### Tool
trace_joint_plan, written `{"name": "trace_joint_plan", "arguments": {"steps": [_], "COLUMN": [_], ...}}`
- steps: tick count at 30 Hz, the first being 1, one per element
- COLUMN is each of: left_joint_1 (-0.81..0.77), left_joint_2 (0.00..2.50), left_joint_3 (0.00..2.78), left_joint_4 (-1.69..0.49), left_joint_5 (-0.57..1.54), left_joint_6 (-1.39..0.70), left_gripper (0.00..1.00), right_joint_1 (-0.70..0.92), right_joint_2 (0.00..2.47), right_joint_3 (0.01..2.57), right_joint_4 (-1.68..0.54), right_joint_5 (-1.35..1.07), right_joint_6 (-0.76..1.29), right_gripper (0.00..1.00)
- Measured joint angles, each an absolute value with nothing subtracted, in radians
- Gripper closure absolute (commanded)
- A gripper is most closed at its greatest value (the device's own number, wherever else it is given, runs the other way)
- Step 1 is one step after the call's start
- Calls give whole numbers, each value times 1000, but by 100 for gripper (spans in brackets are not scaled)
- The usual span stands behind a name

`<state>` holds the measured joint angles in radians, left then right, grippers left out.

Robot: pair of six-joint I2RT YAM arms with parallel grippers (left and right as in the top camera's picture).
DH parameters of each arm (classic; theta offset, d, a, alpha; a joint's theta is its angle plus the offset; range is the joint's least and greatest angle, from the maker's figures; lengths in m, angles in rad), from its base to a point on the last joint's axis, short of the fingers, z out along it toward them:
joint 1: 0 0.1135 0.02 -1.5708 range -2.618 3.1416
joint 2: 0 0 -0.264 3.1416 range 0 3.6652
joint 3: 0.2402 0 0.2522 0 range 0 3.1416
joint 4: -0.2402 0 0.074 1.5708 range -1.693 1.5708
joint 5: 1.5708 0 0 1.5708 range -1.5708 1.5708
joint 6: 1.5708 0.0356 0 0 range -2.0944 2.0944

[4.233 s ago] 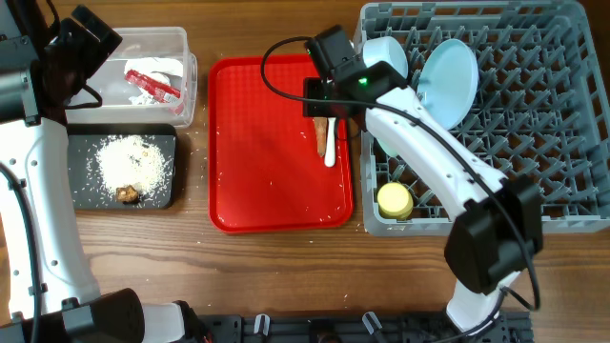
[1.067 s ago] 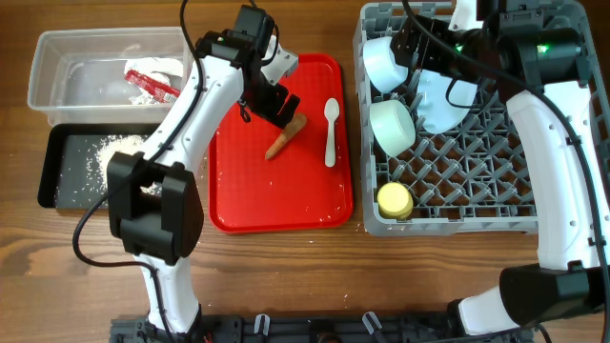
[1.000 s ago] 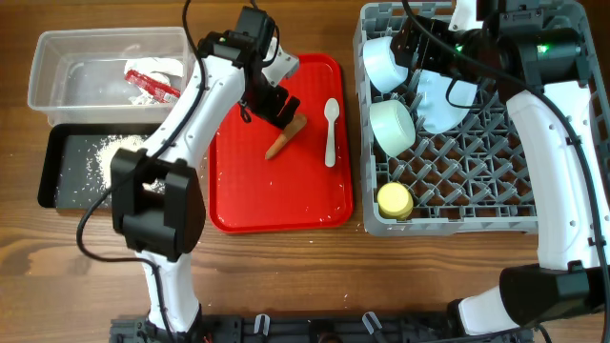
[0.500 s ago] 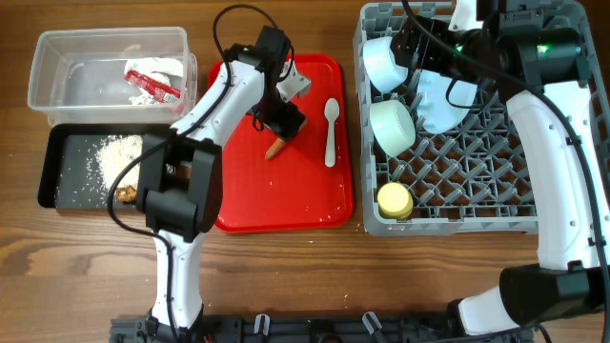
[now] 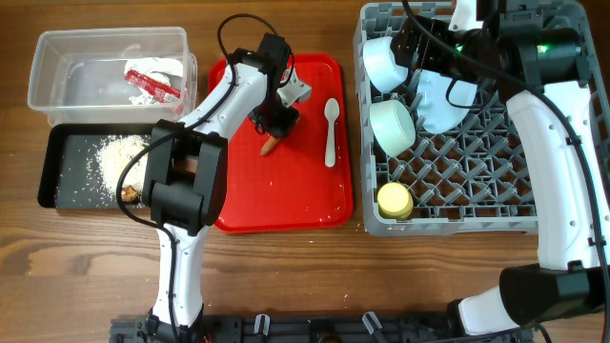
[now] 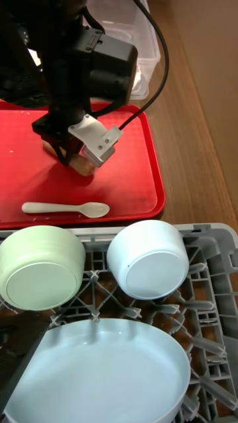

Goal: Sort waste into correct bins and load items into the dishwasher rack
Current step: 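Carry the carrot left and drop it onto the black tray, then grasp the white spoon on the red tray with the right gripper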

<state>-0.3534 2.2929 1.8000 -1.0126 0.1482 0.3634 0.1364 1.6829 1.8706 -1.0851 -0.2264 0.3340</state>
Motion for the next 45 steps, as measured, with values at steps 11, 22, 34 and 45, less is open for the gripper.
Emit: {"name": "trace_joint_plan", "arguments": {"steps": [11, 22, 34, 45], "left_joint_1": [-347, 132, 424, 423], "left_joint_2": [2182, 1884, 1925, 1931], "left_joint_3": [1880, 1928, 1452, 1354], "left_joint_4": [-1205, -1329, -917, -807], "left_joint_5": [-26, -235, -133, -121], "left_joint_6": [65, -411, -760, -785], "left_gripper": [91, 96, 72, 0], "right_joint_1": [136, 136, 136, 136], "right_joint_2": [1683, 1683, 1683, 1683], "right_joint_3": [1871, 1871, 1871, 1871], "right_joint_4": [-1085, -1085, -1085, -1076], "right_joint_5": [-223, -223, -219, -236], "right_joint_6": [334, 334, 334, 334], "right_gripper": [0, 0, 0, 1]}}
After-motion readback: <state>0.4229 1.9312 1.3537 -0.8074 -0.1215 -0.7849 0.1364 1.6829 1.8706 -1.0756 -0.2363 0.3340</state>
